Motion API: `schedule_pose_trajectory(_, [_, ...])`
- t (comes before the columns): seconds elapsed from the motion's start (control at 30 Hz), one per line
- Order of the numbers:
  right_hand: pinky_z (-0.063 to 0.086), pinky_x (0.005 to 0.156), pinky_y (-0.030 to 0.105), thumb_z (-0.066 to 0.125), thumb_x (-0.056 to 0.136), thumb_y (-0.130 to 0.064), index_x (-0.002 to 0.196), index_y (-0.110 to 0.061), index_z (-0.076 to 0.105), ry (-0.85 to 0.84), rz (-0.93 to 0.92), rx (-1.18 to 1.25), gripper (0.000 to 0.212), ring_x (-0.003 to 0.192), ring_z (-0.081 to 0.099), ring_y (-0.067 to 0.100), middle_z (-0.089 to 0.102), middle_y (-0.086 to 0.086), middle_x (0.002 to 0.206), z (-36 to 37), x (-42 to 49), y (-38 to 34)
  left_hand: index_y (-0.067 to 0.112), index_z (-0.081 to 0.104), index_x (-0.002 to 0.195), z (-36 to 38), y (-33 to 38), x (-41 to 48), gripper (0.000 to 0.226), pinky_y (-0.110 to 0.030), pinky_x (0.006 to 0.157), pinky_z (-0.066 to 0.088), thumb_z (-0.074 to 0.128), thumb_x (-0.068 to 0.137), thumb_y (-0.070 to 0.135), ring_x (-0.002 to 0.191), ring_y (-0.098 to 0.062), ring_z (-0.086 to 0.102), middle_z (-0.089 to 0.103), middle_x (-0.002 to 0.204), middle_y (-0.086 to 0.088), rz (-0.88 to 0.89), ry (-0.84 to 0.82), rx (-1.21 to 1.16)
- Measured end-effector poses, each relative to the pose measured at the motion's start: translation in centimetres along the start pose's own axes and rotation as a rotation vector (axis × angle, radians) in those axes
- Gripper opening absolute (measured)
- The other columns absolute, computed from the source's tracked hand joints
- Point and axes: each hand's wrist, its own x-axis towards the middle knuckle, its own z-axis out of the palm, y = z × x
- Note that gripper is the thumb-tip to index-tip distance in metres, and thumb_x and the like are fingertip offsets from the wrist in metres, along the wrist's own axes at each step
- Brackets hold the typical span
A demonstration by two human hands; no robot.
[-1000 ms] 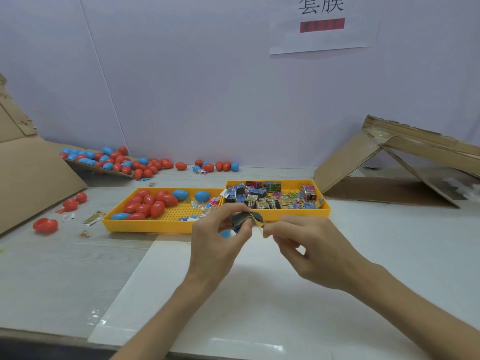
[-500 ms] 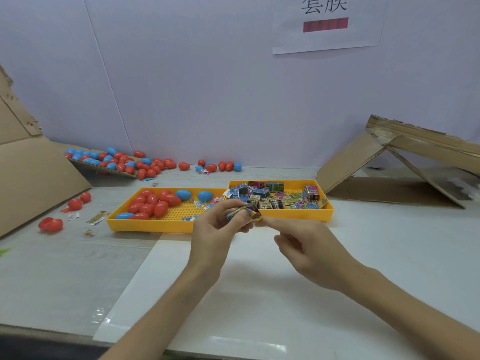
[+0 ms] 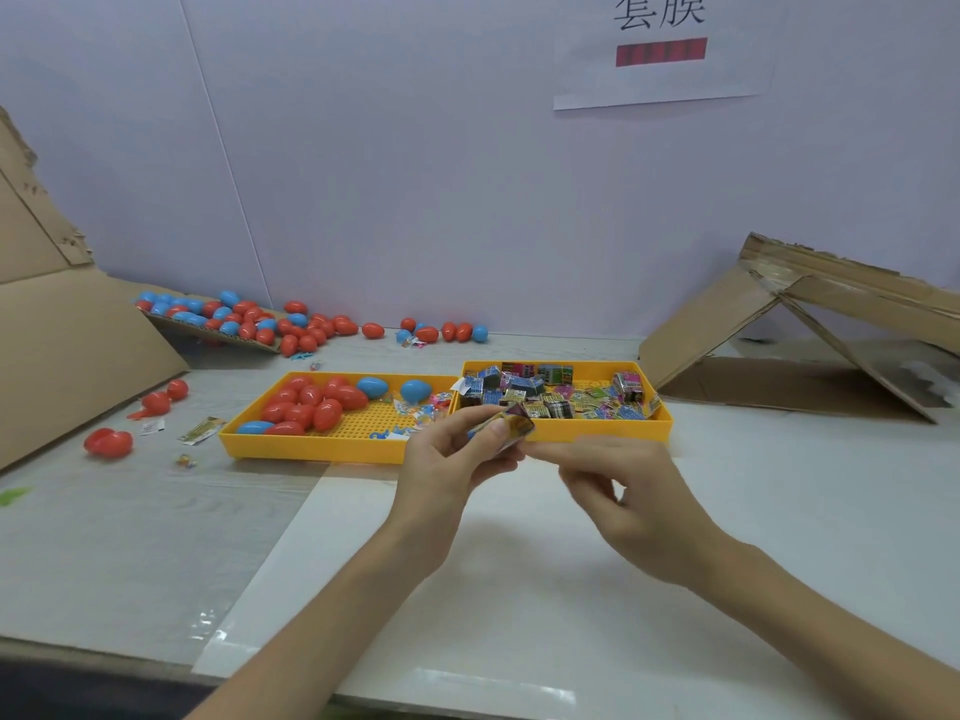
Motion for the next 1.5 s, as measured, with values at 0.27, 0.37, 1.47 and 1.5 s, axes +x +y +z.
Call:
schedule_pose_trajectory(0.27, [0.049, 0.055, 0.025, 0.076, 0.084, -0.018, 0.097, -0.017, 0.072, 0.305, -0.024, 0.006, 0.013, 0.060, 0.058, 0.012, 0.061, -0.008, 0.074, -0.7, 0.5, 0.1, 0.031, 0.078, 0.091, -0.1, -0.7, -0.1, 0.021, -0.025, 0.070, 0.059, 0.076, 0.087, 0.010, 0.077, -0.022, 0.076, 0.077, 0.085, -0.003, 0.157, -0.022, 0.328])
schedule_pose_trajectory(0.37, [0.049, 0.056, 0.027, 0.079, 0.084, -0.018, 0.097, -0.016, 0.072, 0.250, -0.054, -0.026, 0.015, 0.066, 0.062, 0.009, 0.062, -0.006, 0.083, -0.4, 0.4, 0.4, 0.023, 0.073, 0.099, -0.1, -1.1, -0.3, 0.018, -0.027, 0.074, 0.059, 0.074, 0.090, 0.008, 0.080, -0.020, 0.075, 0.077, 0.087, -0.001, 0.211, -0.087, 0.444])
schedule_pose_trajectory(1.47, [0.055, 0.070, 0.022, 0.079, 0.084, -0.010, 0.091, -0.023, 0.075, 0.098, 0.296, 0.312, 0.015, 0.079, 0.070, 0.013, 0.072, -0.012, 0.083, -0.2, 0.6, 0.3, 0.020, 0.072, 0.099, 0.0, -1.3, -0.3, 0.019, -0.024, 0.077, 0.058, 0.082, 0.084, 0.015, 0.089, -0.018, 0.074, 0.075, 0.092, 0.005, 0.301, -0.149, 0.573])
schedule_pose_trajectory(1.5, [0.056, 0.069, 0.022, 0.079, 0.085, -0.009, 0.091, -0.022, 0.076, 0.102, 0.276, 0.285, 0.015, 0.080, 0.070, 0.012, 0.072, -0.013, 0.084, -0.3, 0.6, 0.2, 0.021, 0.072, 0.099, 0.0, -1.3, -0.3, 0.019, -0.023, 0.077, 0.057, 0.082, 0.084, 0.015, 0.089, -0.017, 0.073, 0.075, 0.091, 0.007, 0.324, -0.151, 0.602])
